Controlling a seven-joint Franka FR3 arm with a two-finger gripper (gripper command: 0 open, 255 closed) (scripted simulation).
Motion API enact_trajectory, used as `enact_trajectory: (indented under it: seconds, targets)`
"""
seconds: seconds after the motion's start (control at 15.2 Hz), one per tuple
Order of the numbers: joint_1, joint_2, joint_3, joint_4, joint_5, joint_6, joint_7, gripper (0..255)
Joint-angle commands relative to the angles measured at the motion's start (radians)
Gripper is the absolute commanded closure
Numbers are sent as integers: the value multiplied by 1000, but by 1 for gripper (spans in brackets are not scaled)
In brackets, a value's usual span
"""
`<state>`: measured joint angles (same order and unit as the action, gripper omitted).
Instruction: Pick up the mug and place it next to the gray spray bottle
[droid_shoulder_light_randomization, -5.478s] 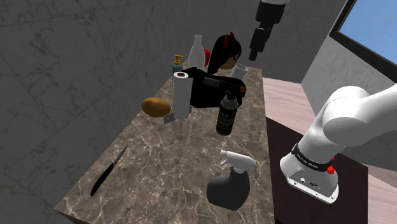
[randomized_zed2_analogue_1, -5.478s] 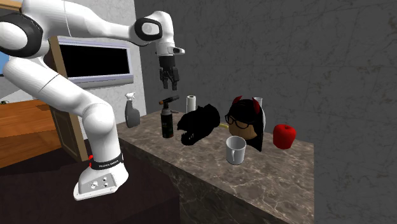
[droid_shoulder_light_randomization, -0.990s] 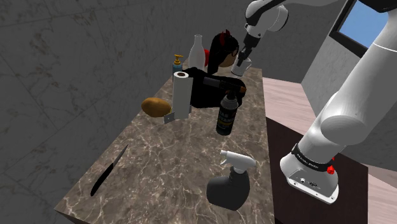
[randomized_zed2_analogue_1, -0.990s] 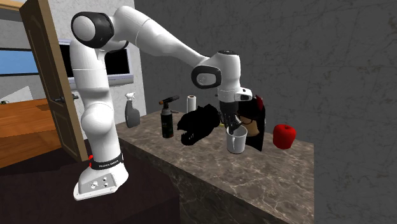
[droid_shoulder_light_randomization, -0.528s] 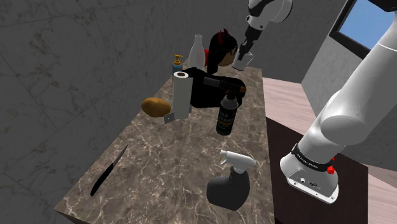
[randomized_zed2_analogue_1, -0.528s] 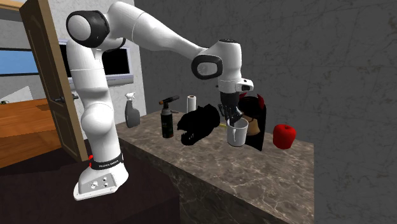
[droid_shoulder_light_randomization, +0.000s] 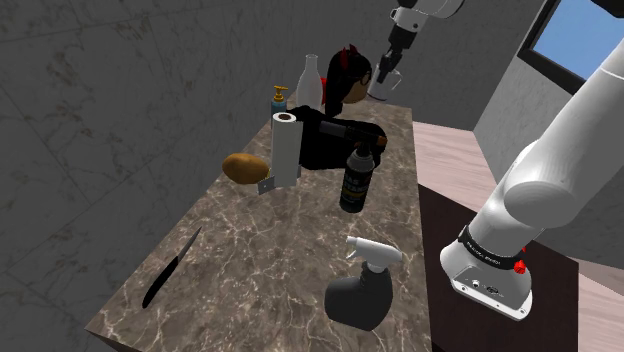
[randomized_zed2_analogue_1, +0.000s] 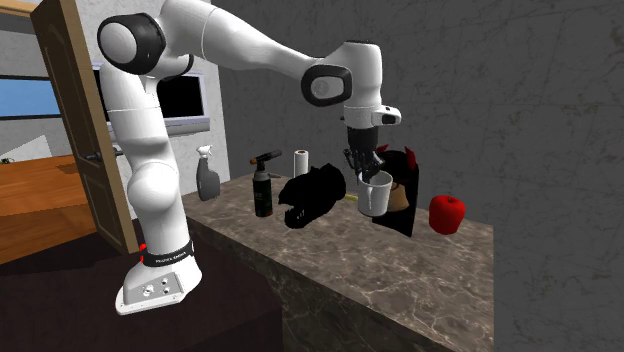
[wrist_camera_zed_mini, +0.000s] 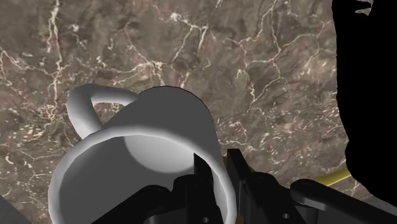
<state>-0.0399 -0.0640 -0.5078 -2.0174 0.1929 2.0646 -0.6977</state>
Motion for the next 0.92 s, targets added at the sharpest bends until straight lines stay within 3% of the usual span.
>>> enact_trajectory:
  seconds: [0.0,0.86]
  targets:
    - [1,-12,2,17,-8,-24,10,255]
    - [1,-28,5,175,-29,-192,49,255]
